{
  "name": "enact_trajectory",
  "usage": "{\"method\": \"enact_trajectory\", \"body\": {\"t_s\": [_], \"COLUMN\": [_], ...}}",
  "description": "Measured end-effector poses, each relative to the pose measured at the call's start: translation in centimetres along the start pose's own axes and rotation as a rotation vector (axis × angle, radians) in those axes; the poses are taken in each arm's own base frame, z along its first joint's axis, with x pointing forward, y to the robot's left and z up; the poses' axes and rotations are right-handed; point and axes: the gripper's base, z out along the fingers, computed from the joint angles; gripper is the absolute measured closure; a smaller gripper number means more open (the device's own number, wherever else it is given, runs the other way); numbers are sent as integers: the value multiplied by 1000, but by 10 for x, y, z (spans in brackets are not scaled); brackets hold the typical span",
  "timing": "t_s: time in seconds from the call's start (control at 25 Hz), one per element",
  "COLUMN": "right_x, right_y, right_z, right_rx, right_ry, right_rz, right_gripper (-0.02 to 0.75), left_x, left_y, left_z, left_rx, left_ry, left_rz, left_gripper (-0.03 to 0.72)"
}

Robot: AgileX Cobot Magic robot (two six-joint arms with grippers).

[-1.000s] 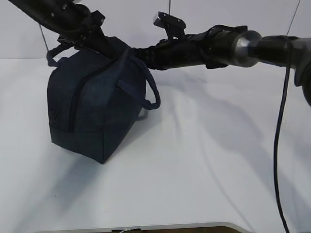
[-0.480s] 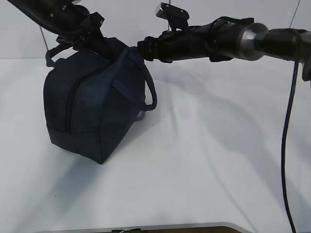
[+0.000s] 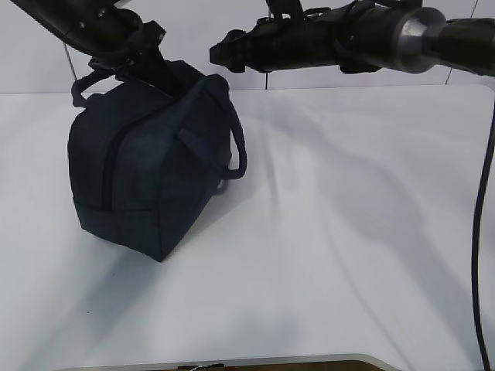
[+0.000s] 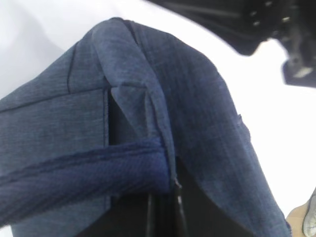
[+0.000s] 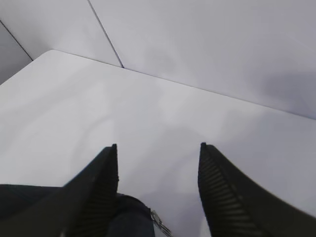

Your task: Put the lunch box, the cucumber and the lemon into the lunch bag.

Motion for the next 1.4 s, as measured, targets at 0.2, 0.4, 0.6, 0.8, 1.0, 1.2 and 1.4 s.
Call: {"method": "enact_trajectory", "body": {"t_s": [0.2, 0.4, 0.6, 0.8, 1.0, 1.2, 1.4], "right_x": [-16, -31, -35, -35, -36, -39, -39], "right_y": [5, 11, 12, 12, 13, 5, 1], "right_z": [-10, -19, -22, -22, -23, -28, -39], "right_rx": [-2, -3, 1, 3, 4, 4, -114], "right_ry": [-32, -62, -71, -71, -73, -75, -52], "right_rz": [-122, -199, -324, -375, -402, -404, -402], "right_gripper": [311, 311, 311, 311, 310, 314, 325], "left_x": [1, 2, 2, 3, 4, 6, 7], "left_y": [3, 6, 6, 7, 10, 15, 19], "left_z": [-1, -1, -1, -1, -2, -3, -4], "left_rx": [-39, -69, -75, -88, -112, -179, -227], "left_ry": [16, 28, 30, 35, 47, 70, 76], "left_rz": [18, 20, 12, 2, -9, -42, -102], "left_gripper": [697, 693, 690, 682, 610, 461, 382]}}
